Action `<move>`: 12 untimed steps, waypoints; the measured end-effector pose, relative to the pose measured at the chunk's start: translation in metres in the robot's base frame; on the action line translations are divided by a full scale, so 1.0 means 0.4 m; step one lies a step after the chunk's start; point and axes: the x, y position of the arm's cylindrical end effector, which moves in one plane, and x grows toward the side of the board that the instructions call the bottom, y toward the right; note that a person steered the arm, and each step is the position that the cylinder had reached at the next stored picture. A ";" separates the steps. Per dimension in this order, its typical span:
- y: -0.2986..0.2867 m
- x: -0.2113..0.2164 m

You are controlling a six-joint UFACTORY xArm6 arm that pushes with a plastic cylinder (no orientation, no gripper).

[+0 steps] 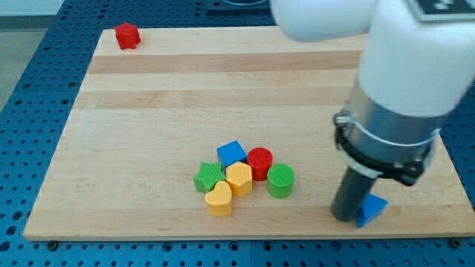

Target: Push the yellow heart into the blue triangle

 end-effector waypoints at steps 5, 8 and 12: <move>-0.018 0.053; -0.266 0.053; -0.526 -0.027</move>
